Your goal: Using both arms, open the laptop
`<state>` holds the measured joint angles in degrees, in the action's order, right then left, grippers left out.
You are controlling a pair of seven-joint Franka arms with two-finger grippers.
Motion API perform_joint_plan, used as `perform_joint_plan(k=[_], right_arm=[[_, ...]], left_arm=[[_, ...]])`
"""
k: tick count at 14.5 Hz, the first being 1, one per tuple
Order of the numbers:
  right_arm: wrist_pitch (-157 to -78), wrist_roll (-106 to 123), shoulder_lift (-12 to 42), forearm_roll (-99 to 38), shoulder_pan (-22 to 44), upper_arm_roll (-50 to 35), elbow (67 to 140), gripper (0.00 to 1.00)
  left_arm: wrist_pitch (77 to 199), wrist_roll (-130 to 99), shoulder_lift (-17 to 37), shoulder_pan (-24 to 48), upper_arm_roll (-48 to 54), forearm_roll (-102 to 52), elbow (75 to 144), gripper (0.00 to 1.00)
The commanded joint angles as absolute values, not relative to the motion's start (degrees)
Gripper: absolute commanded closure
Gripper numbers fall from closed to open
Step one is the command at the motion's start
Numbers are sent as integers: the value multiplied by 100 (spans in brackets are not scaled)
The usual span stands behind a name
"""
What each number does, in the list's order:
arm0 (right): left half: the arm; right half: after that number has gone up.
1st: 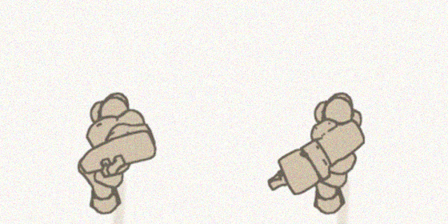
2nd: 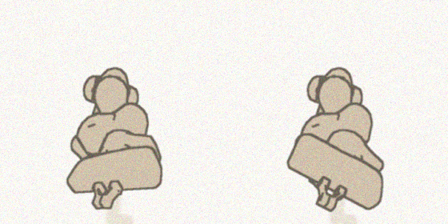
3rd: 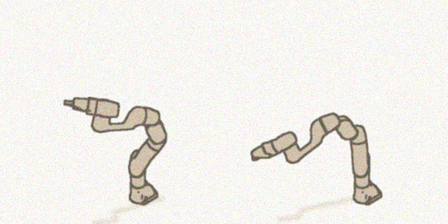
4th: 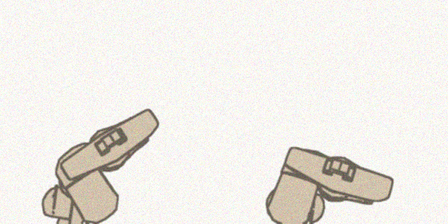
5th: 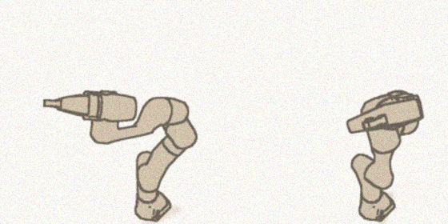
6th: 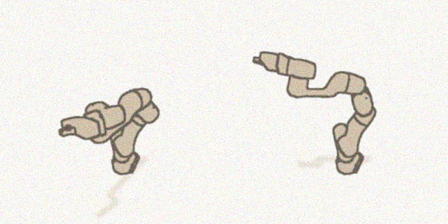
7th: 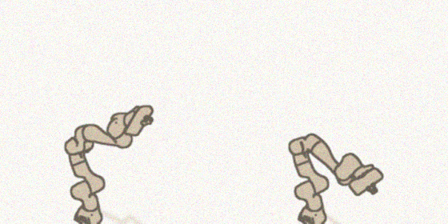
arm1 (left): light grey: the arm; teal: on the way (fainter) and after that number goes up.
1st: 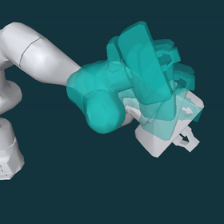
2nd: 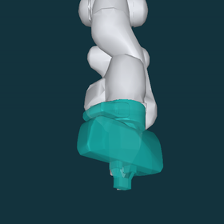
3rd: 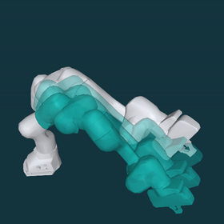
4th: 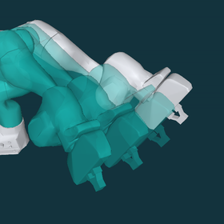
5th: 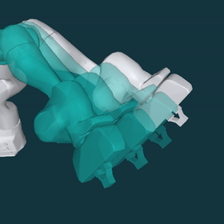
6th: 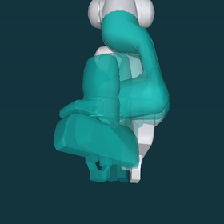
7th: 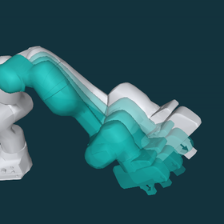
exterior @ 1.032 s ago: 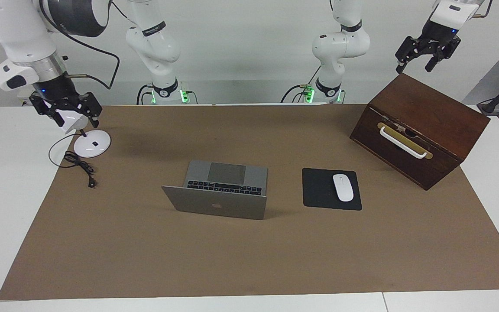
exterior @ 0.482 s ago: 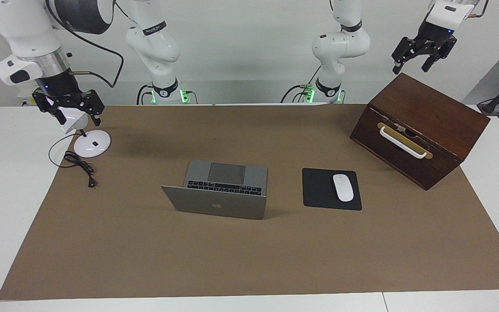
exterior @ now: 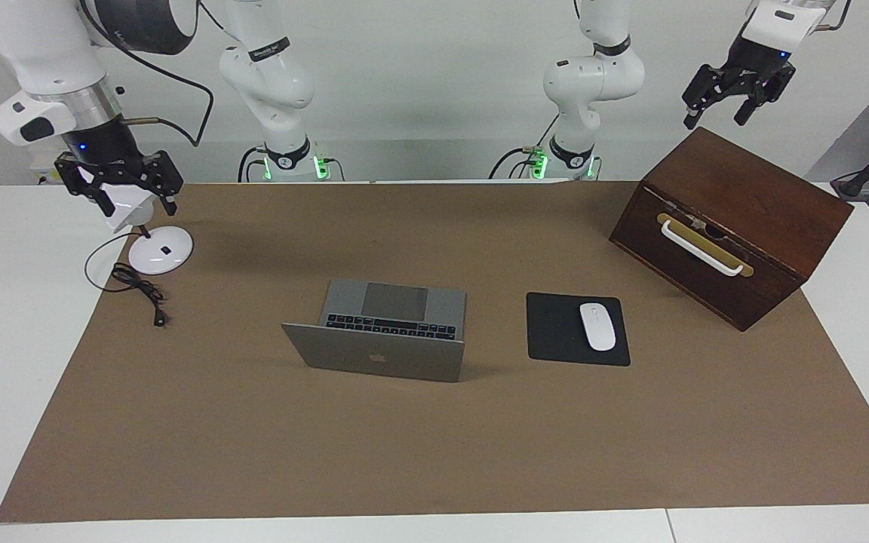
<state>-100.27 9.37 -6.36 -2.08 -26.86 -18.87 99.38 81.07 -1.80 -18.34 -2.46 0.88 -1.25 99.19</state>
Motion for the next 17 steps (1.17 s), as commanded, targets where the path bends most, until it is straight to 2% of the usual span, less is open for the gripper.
perform_joint_plan(k=[1,3,4,13,17], right_arm=[[-10081,1063,-677,-325,-1114,-280,9949,0],[-10098,1037,-659,-316,92,918,9940,0],[-10107,1037,-650,-316,288,1106,9940,0],[-10099,1020,-668,-246,255,1046,10002,0],[-10133,466,-633,-211,203,607,10072,0]], left_arm=[[8077,-27,-1854,-220,53,-158,9914,0],[8077,-26,-1863,-220,53,-158,9914,0],[8077,-26,-1863,-220,53,-158,9923,0],[8077,-18,-1863,-228,44,-158,9923,0],[8068,0,-1863,-237,26,-158,9914,0]])
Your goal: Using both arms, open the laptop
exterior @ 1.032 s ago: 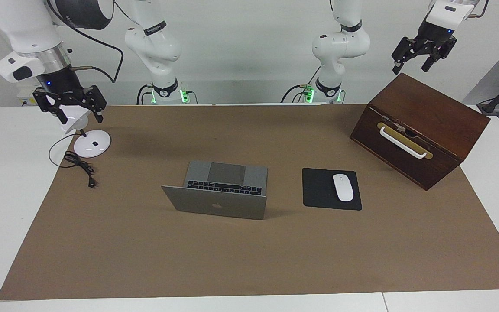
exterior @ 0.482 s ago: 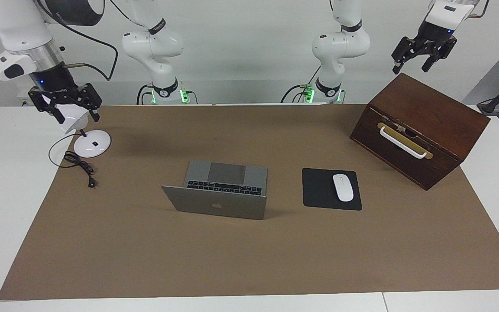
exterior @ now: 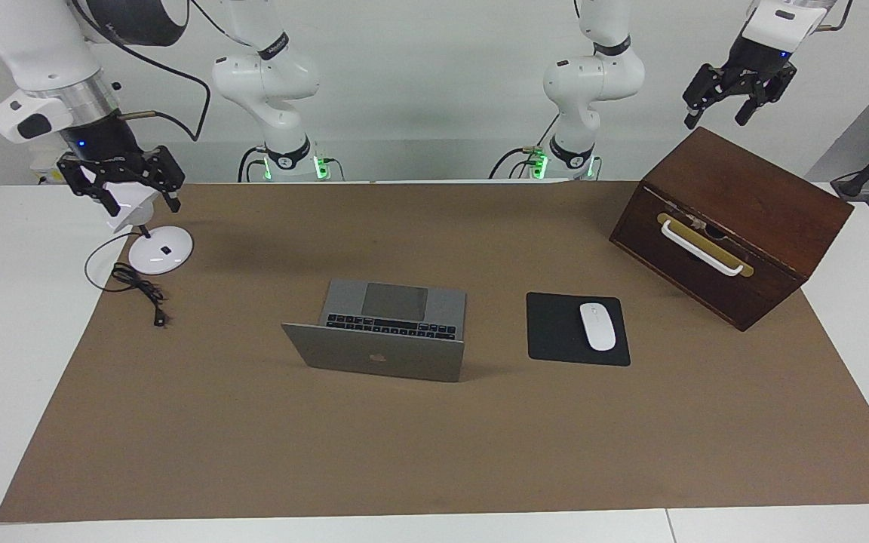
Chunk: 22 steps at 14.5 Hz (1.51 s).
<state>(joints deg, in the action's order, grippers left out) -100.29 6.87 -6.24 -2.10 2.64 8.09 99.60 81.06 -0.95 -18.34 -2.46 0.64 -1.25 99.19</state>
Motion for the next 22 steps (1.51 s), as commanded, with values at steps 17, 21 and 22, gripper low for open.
perform_joint_plan(k=[17,21,22], right_arm=[[-10125,439,-659,-18,-70,352,10336,0],[-10081,448,-668,-26,-79,352,10336,0],[-10064,448,-668,-26,-79,352,10336,0]], left_arm=[[8130,297,-1881,-290,9,-106,10001,0],[8130,351,-1916,-308,9,-105,10063,0],[8130,352,-1916,-299,9,-105,10063,0]])
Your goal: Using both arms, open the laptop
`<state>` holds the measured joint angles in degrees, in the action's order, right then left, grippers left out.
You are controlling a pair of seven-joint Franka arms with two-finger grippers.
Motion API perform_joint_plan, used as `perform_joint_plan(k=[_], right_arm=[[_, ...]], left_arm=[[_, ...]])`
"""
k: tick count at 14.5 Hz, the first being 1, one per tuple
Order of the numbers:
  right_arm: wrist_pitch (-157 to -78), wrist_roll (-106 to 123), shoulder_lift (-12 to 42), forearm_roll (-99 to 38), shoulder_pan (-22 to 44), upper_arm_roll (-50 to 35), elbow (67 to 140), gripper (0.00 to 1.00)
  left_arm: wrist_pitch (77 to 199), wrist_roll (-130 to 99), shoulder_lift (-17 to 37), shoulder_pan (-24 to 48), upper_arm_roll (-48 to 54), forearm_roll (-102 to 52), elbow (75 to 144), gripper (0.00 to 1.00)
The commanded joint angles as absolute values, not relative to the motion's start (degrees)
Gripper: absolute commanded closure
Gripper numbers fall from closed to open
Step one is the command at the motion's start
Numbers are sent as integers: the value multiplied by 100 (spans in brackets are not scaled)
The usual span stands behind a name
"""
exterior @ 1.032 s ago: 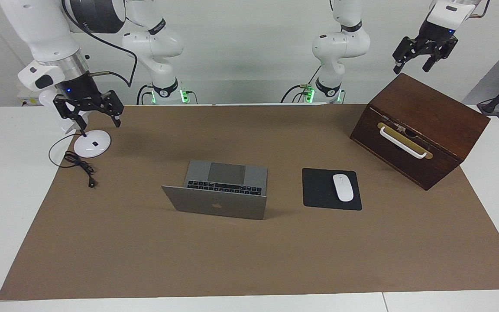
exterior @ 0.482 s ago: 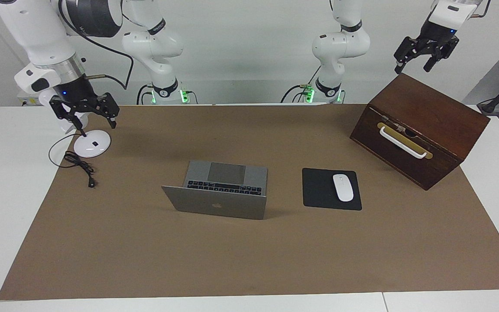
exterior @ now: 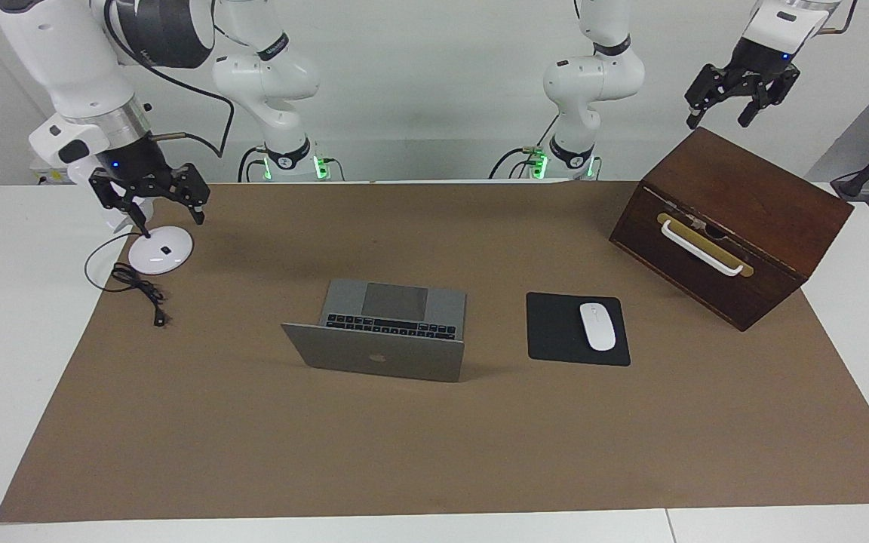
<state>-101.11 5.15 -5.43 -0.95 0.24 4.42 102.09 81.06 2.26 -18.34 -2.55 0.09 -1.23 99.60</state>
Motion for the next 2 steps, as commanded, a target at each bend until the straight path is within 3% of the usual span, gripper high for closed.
perform_joint_plan(k=[1,2], right_arm=[[-10055,440,-668,-26,-79,352,10336,0],[-10055,439,-668,-26,-79,352,10336,0]], left_arm=[[8130,352,-1916,-308,9,-105,10055,0],[8130,352,-1916,-299,9,-105,10055,0]])
